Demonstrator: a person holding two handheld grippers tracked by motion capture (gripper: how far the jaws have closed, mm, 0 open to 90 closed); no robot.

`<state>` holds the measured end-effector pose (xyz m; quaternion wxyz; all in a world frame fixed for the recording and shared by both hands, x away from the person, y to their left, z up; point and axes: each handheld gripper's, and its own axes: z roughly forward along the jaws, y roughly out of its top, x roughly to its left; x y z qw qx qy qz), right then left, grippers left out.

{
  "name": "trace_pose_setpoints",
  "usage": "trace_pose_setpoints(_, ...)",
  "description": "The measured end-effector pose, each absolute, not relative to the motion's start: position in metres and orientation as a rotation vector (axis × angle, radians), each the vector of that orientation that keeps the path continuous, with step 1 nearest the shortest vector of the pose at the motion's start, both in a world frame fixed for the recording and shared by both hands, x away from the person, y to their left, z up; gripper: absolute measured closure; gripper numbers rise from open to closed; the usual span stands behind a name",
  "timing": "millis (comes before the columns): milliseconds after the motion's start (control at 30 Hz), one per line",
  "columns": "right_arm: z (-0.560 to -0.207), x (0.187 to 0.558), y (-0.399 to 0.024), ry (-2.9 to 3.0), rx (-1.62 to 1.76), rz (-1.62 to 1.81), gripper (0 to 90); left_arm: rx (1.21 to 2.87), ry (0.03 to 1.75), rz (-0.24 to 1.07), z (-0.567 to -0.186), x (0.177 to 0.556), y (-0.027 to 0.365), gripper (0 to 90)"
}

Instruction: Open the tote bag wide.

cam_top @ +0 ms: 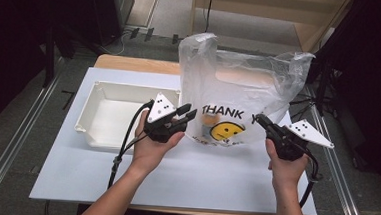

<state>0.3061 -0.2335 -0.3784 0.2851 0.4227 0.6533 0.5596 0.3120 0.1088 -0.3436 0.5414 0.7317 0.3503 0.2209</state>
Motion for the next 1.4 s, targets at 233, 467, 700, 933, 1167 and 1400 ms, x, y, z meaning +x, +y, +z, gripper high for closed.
trace_pose_setpoints(233,-0.380,0.300,-0.245,1.699,1.164,1.578,53.9,1.715,0.804,0.519,-0.340,0.314,0.110,90.0)
trace_pose_setpoints(467,-0.376,0.304,-0.253,1.632,1.245,1.624,39.1,1.736,0.789,0.506,-0.344,0.310,0.111,90.0)
trace_pose_setpoints(700,-0.374,0.305,-0.233,1.700,1.167,1.518,90.0,1.715,0.787,0.517,-0.344,0.306,0.117,90.0)
trace_pose_setpoints(933,-0.387,0.304,-0.225,1.744,1.151,1.500,90.0,1.633,0.826,0.539,-0.339,0.307,0.117,36.4)
trace_pose_setpoints(1167,-0.401,0.302,-0.219,1.813,1.140,1.507,90.0,1.665,0.812,0.525,-0.331,0.318,0.098,29.9)
trace_pose_setpoints(1400,-0.406,0.298,-0.214,1.853,1.099,1.523,90.0,1.742,0.917,0.537,-0.343,0.336,0.074,40.1)
